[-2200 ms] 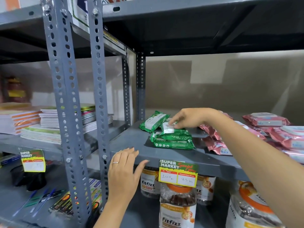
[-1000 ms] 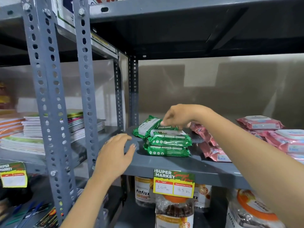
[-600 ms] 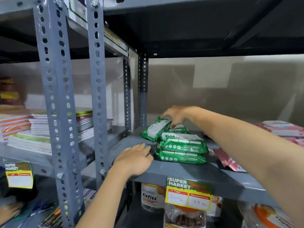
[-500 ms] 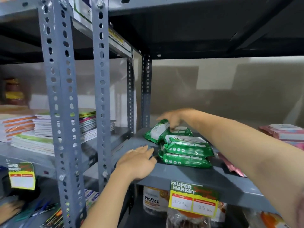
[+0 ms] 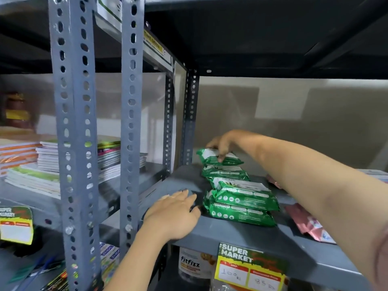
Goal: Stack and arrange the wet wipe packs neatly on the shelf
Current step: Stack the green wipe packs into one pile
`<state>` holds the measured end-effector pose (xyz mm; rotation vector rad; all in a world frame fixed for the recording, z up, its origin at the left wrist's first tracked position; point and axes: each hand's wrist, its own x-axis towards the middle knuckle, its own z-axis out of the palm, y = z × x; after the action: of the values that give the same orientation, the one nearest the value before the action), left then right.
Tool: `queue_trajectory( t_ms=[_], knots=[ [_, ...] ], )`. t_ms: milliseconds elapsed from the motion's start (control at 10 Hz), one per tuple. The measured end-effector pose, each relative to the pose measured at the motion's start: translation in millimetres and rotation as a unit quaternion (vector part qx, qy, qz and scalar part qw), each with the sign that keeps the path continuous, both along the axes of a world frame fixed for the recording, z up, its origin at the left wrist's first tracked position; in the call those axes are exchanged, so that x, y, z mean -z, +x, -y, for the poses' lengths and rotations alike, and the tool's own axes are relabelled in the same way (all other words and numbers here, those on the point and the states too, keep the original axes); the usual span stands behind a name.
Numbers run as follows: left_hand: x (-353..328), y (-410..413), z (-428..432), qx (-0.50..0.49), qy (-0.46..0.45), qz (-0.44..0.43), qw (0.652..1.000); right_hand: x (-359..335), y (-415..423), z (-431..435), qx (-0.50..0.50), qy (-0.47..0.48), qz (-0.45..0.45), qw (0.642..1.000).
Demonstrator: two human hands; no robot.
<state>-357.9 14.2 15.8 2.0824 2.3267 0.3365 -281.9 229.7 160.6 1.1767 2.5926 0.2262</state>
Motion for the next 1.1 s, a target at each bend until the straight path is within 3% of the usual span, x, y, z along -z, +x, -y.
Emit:
queue_trajectory(
  t_ms=[100, 300, 600, 800, 1100],
  knots=[
    [0.8, 0.0, -0.6, 0.002, 0.008, 0.002, 1.0, 7.3, 11.7, -17.9, 0.06, 0.033, 0.015, 0.998],
    [1.4, -1.2, -1.8, 0.001, 0.013, 0.007, 1.0, 24.0, 19.8, -32.6, 0.122, -0.011, 0.033, 0.992],
    [1.2, 0.2, -0.2, -0.002, 0.02, 0.007, 1.0, 2.1, 48.2, -35.4, 0.149, -0.13, -0.106, 0.975],
    [2.5, -0.4, -1.0, 0.0, 0.021, 0.006, 1.0, 16.4, 48.6, -25.9, 0.162, -0.097, -0.086, 0.978],
    [1.5, 0.1, -0.6, -0.004, 0.028, 0.009, 1.0, 9.9, 39.3, -30.7, 0.195, -0.04, -0.127, 0.972]
  ],
)
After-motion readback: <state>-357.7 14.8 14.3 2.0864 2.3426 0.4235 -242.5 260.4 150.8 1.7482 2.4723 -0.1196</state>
